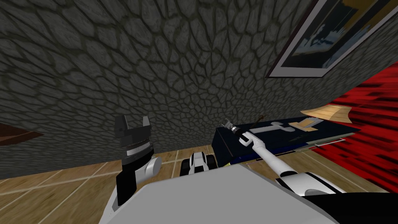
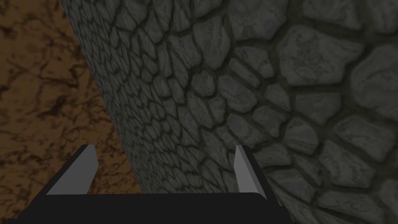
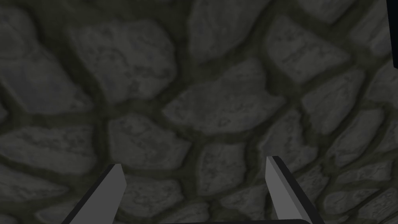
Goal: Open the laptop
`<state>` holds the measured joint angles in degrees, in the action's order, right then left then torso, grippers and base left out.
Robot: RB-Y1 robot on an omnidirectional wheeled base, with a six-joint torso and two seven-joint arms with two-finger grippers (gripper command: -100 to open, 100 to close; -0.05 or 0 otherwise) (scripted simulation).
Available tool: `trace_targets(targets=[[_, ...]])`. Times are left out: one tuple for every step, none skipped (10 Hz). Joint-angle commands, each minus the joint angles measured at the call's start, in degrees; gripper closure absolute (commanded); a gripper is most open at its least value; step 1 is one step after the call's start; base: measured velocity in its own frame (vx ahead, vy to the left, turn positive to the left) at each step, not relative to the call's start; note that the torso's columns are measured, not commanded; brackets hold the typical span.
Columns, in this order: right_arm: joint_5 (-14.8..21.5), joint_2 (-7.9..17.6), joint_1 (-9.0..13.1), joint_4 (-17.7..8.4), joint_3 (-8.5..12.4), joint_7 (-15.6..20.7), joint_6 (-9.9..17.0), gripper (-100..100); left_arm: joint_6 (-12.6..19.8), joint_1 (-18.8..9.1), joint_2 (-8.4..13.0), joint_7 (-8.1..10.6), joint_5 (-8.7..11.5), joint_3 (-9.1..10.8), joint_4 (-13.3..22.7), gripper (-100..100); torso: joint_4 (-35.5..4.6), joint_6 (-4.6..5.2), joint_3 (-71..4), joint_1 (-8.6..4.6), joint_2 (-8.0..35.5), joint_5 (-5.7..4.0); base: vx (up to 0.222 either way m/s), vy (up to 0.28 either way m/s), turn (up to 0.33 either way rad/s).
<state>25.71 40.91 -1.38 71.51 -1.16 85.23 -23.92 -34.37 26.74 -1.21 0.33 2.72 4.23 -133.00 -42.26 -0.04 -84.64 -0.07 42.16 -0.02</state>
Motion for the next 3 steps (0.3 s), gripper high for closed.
trace_targets(targets=[[0.0, 0.0, 0.01, 0.01, 0.0, 0.0, 0.0, 0, 0.0, 0.0, 0.0, 0.0, 0.0, 0.0, 0.0, 0, -0.01, 0.05, 0.03, 0.04, 0.06, 0.0, 0.0, 0.0, 0.0], [0.0, 0.0, 0.01, 0.01, 0.0, 0.0, 0.0, 0, 0.0, 0.0, 0.0, 0.0, 0.0, 0.0, 0.0, 0, -0.03, 0.04, 0.08, 0.1, 0.14, 0.03, 0.0, 0.0, 0.0], [0.0, 0.0, 0.01, 0.0, 0.0, 0.0, 0.0, 0, 0.0, 0.0, 0.0, 0.0, 0.0, 0.0, 0.0, 0, -0.04, 0.04, 0.1, 0.11, 0.17, 0.03, 0.0, 0.0, 0.0]])
